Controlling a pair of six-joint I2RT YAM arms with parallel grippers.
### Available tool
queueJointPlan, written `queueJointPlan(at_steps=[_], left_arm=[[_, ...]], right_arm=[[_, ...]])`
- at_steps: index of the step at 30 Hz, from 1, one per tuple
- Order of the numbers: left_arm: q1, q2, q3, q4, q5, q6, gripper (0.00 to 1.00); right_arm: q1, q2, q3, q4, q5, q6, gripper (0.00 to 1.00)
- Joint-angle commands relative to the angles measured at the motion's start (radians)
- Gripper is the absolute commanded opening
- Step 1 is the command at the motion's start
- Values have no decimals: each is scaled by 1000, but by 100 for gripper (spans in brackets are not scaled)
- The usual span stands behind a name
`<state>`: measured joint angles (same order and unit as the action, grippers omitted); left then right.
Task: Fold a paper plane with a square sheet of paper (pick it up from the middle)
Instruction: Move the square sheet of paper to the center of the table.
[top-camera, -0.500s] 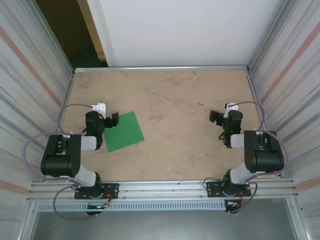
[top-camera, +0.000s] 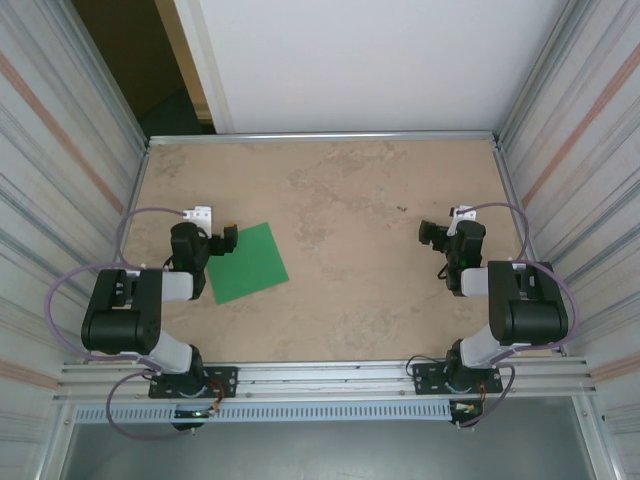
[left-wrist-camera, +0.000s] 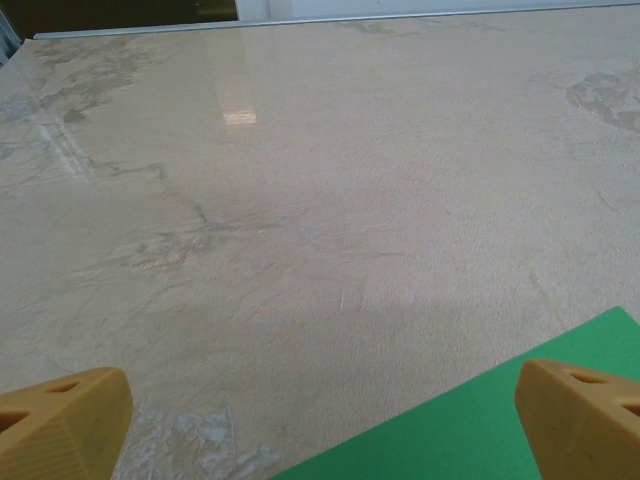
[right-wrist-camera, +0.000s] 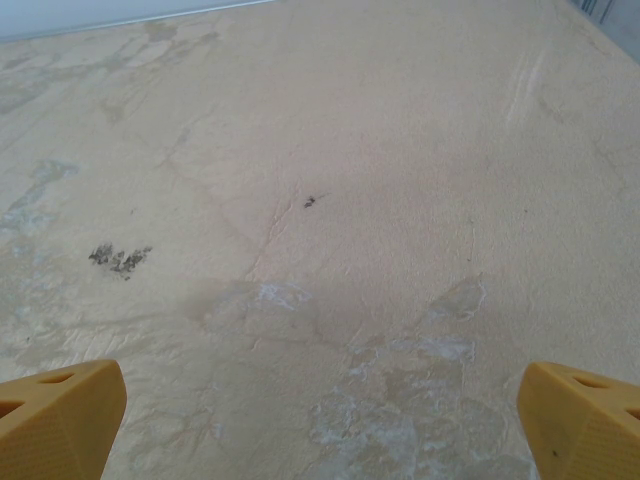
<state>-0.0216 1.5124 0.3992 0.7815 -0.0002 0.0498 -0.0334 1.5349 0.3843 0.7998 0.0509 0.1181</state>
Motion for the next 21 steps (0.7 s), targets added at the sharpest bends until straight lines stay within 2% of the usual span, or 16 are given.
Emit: queueJointPlan(at_steps=[1, 16, 18, 21], left_arm=[[-3, 2, 12, 10, 4, 18, 99], [-4, -9, 4, 25, 15, 25, 99], [-11, -52, -4, 12, 6, 27, 99], [-12, -170, -1, -107, -43, 3, 99]], right_arm=[[-8, 7, 25, -5, -11, -24, 99], [-7, -6, 22, -3, -22, -30, 99], [-5, -65, 39, -79, -31, -37, 99], [0, -179, 85, -244, -5, -36, 99]])
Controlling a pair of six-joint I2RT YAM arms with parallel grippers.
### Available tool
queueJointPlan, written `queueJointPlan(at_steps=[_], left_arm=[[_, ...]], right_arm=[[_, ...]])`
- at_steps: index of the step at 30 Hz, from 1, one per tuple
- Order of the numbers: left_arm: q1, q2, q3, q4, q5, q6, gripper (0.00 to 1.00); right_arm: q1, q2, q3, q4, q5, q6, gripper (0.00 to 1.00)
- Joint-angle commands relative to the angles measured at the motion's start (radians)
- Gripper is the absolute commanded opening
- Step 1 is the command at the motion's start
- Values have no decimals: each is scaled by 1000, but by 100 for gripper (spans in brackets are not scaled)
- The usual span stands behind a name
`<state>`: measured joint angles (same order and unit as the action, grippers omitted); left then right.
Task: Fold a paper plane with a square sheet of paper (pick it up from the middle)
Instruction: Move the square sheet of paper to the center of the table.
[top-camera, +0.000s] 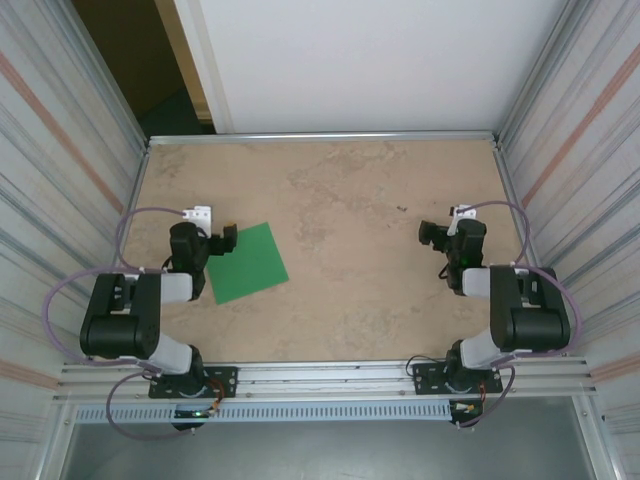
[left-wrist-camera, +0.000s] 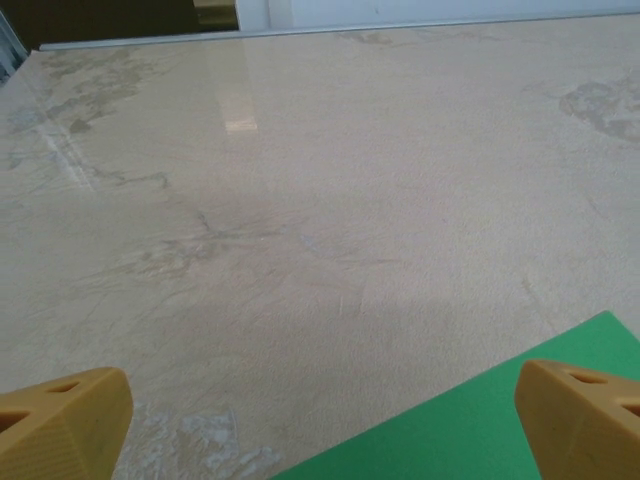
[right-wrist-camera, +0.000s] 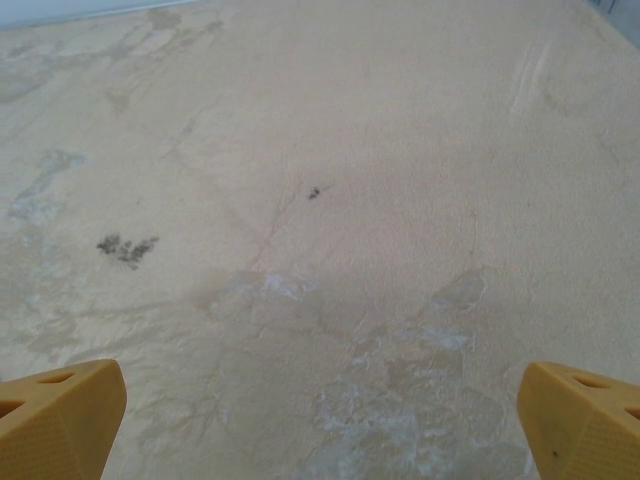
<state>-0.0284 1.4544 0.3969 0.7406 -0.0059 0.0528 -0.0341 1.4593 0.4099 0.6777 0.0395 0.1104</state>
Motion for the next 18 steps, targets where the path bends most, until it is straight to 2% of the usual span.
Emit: queueJointPlan(at_steps=[1, 4, 7, 12, 16, 18], left_arm=[[-5, -151, 7, -112, -48, -11, 99], [-5, -265, 59, -317, -98, -104, 99], [-7, -335, 138, -523, -82, -252, 99], [-13, -311, 339, -933, -12, -544, 99], [-20, -262, 340, -953, 168, -669, 99], [-37, -230, 336, -967, 222, -721, 99]], right_arm=[[6, -133, 71, -157, 25, -26, 99], [26, -203, 125, -301, 80, 10, 99], [55, -226, 214, -493, 95, 95, 99], [141, -175, 399, -819, 21, 222, 99], [245, -119, 477, -896, 2, 305, 99], [266, -78, 525, -935, -66, 370, 99]])
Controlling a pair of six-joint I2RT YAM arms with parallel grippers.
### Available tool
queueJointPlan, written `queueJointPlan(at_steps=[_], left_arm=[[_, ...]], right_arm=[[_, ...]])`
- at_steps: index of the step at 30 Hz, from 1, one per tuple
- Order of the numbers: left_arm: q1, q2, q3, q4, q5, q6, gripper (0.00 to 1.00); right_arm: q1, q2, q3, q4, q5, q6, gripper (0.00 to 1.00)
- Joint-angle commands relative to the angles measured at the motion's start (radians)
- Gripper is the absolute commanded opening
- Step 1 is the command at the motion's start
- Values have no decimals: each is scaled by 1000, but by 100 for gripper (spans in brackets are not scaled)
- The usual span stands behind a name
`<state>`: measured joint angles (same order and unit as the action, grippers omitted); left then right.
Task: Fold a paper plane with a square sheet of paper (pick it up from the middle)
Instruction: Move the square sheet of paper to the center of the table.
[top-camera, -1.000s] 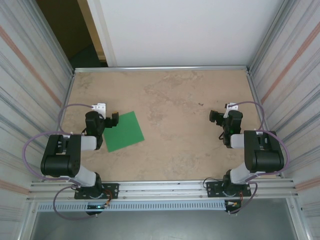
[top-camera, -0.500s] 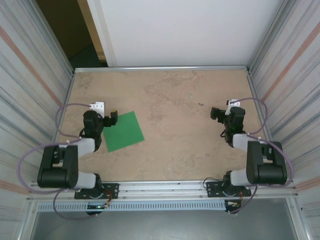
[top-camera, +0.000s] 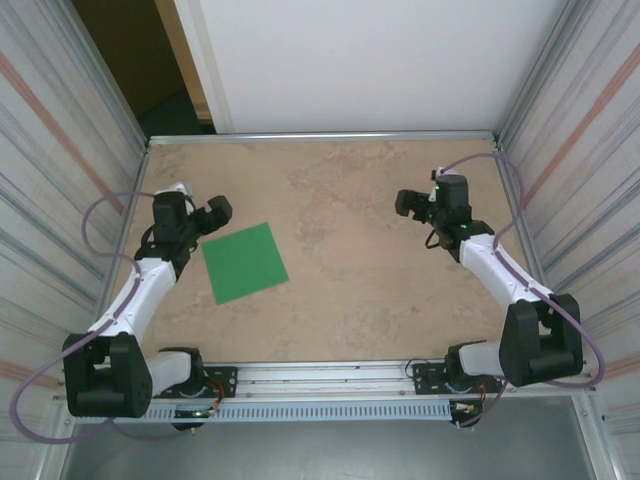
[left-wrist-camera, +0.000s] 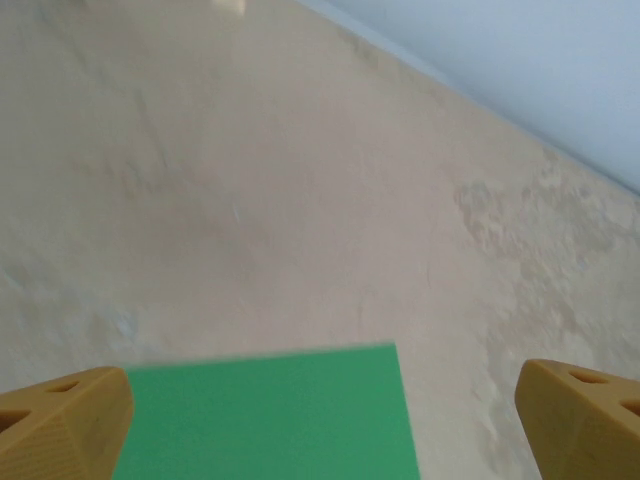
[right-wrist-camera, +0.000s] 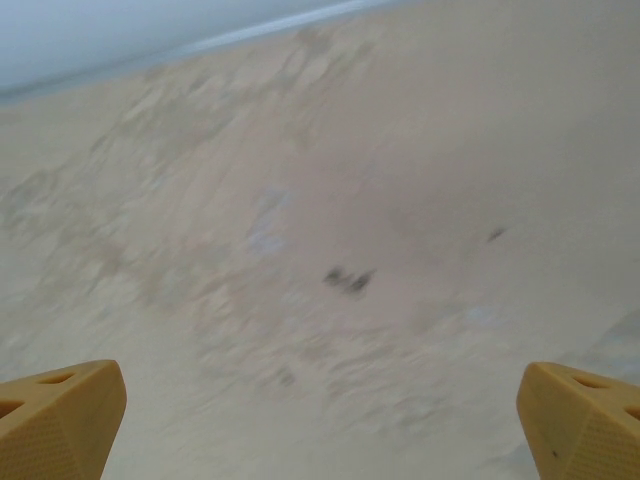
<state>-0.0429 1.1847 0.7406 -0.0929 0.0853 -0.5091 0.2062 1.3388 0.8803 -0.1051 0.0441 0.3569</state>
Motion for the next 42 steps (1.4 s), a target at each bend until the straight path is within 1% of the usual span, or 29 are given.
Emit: queueJointPlan(at_steps=[1, 5, 6, 10, 12, 15, 17, 21, 26, 29, 34, 36, 38, 42], left_arm=[[-39, 58, -7, -159, 132, -178, 99], [-115, 136, -14, -180, 138, -231, 98], [-124, 154, -13, -188, 130, -237, 97], [-124, 201, -32, -162, 117, -249, 93], [-121, 218, -28, -170, 106, -240, 90], [-120, 244, -27, -176, 53, -232, 82], [-118, 268, -26, -179, 51, -224, 79], [-124, 320, -25, -174, 60, -215, 73], [-173, 354, -15, -180, 70, -214, 70], [-251, 385, -17, -159, 78, -264, 69], [-458, 507, 42, -94, 108, -379, 64], [-539, 566, 102, -96, 117, -410, 61], [-601, 615, 155, -98, 130, -432, 56], [-683, 668, 275, -173, 116, -409, 45]], right_arm=[[36, 71, 77, -164, -113, 156, 99], [79, 155, 124, -167, -208, 261, 100], [85, 171, 127, -161, -224, 288, 98], [94, 216, 112, -106, -308, 358, 97], [103, 234, 116, -115, -307, 363, 96], [111, 250, 117, -120, -304, 364, 96], [116, 254, 116, -123, -300, 361, 95], [124, 257, 116, -122, -295, 363, 95], [127, 259, 110, -121, -292, 373, 95], [123, 252, 97, -110, -294, 395, 95], [123, 240, 75, -101, -295, 433, 93], [123, 236, 74, -121, -294, 436, 91], [125, 227, 65, -142, -300, 436, 89], [135, 186, 28, -181, -312, 437, 84]])
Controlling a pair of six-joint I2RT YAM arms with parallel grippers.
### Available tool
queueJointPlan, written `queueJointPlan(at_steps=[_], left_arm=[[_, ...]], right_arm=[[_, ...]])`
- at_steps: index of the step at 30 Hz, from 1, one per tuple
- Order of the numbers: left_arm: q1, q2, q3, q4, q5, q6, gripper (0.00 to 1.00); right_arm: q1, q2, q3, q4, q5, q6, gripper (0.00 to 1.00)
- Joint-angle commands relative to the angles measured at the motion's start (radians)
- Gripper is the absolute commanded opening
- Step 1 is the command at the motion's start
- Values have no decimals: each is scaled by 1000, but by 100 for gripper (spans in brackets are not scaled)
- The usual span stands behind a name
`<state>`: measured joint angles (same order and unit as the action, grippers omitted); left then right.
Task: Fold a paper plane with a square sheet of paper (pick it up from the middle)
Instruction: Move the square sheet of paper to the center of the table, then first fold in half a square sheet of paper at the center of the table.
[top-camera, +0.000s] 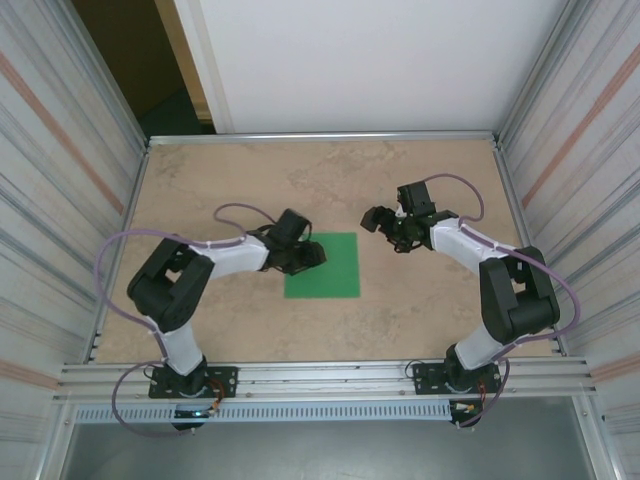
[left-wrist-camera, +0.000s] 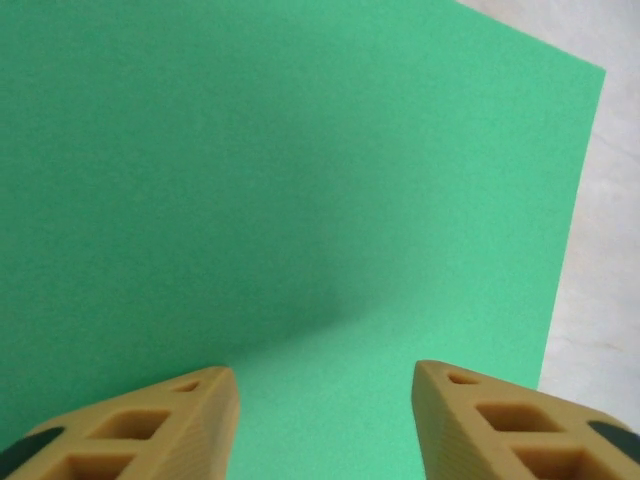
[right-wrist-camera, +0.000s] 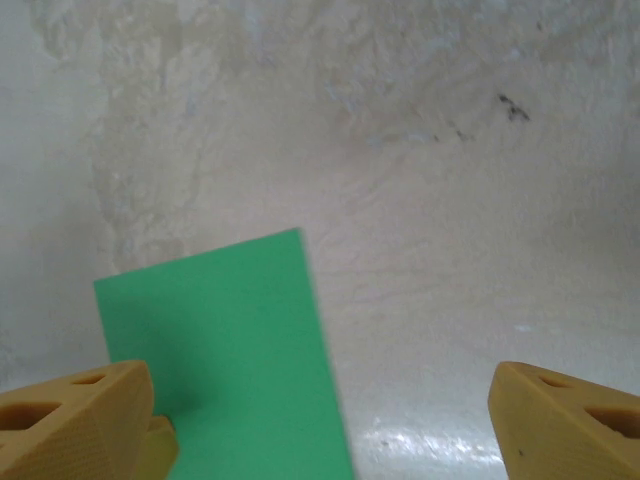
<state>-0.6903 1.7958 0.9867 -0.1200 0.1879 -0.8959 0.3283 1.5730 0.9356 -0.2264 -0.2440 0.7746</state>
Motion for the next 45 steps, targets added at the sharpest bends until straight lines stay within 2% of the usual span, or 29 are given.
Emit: queueJointPlan(at_steps=[1, 8, 14, 19, 30, 40, 45], left_arm=[[-43, 56, 51, -162, 16, -11, 45], [-12, -56, 123, -148, 86, 79, 41], [60, -49, 84, -116, 182, 196, 37], [64, -5, 112, -120, 208, 218, 38], [78, 54, 66, -86, 217, 146, 41], [105, 39, -33, 11, 249, 59, 54], [118, 18, -63, 59, 266, 43, 68]], right_arm=[[16, -57, -35, -73, -28, 20, 82], [51, -100, -78, -153, -77, 38, 59], [138, -23, -72, -100, -111, 96, 45], [164, 41, -52, -108, -80, 116, 44], [163, 94, -58, -117, -66, 91, 46], [160, 149, -44, -103, -73, 67, 45], [156, 161, -41, -82, -87, 62, 45]])
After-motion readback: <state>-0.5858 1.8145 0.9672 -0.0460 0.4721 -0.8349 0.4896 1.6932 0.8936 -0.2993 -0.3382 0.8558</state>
